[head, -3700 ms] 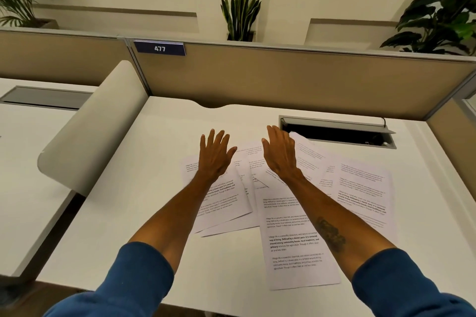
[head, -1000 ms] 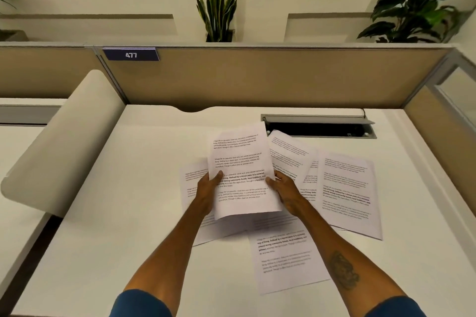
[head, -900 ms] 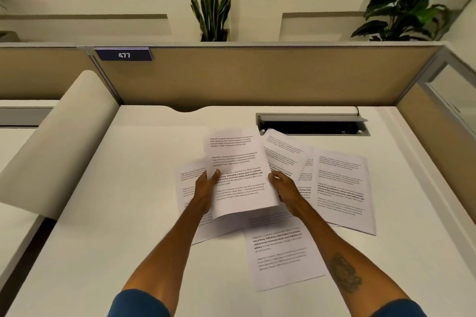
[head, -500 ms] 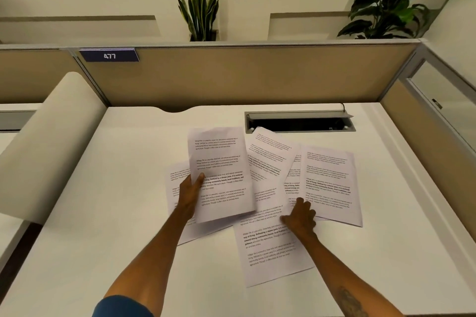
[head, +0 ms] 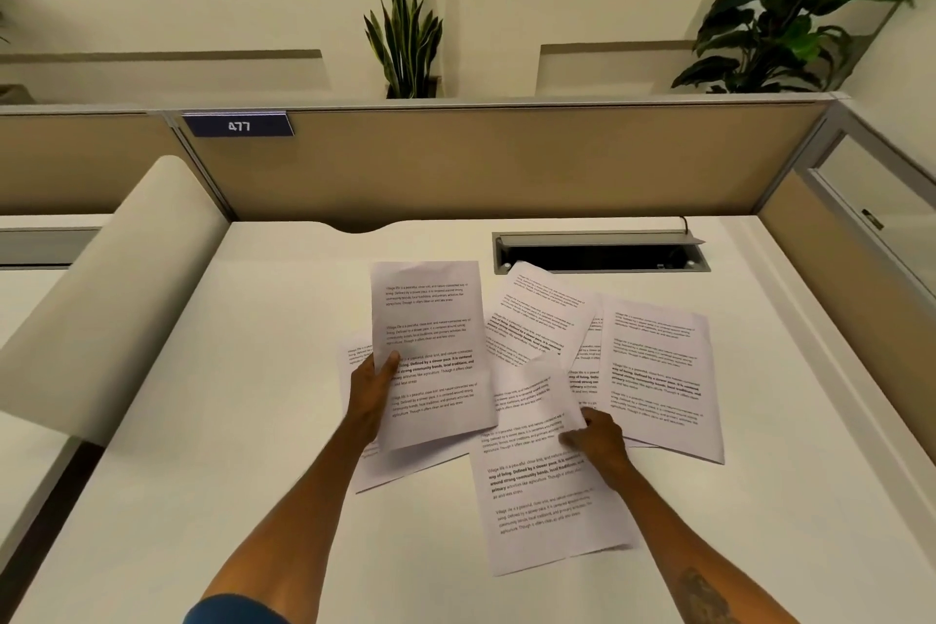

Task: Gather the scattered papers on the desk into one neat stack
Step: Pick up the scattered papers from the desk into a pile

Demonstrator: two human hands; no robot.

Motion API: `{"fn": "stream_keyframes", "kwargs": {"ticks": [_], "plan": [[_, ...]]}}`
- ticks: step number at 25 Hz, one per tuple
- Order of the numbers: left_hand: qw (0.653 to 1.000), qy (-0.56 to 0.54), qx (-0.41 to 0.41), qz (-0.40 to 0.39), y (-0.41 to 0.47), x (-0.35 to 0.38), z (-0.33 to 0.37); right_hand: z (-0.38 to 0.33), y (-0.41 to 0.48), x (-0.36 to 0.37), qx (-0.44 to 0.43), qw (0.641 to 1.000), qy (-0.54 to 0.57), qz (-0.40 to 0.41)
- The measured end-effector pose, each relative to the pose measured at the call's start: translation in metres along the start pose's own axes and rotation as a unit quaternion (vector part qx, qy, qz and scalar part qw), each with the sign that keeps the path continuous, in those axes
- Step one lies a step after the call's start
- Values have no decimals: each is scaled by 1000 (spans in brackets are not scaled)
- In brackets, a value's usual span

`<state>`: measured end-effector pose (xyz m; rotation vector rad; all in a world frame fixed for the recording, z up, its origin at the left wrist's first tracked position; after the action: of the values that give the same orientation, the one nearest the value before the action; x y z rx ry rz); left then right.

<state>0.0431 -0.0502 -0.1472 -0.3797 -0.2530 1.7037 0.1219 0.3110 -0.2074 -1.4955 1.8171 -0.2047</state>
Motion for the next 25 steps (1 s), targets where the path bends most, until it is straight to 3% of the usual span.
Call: {"fn": "stream_keyframes", "kwargs": {"ticks": [4,16,25], "plan": [[1000,-4,10,9,3,-5,6,-1,0,-21,-43,995,85,-23],[996,-18,67,54,27,0,44,-29,15,-73,-80,956,280,23],[996,6,11,-91,15,64,29,-85,31,-45,-107,940,323,-18]]}}
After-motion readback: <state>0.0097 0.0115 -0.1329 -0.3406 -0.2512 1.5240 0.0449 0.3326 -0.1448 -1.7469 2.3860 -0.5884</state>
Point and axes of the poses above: each hand's wrist, its own y-axis towards the middle knuckle, its own x-axis out of the palm, z = x × y, the point moved 8 cm from there along y, towards the middle knuckle, and after that the axes turned 4 degrees about y, right-handed, at the moved point
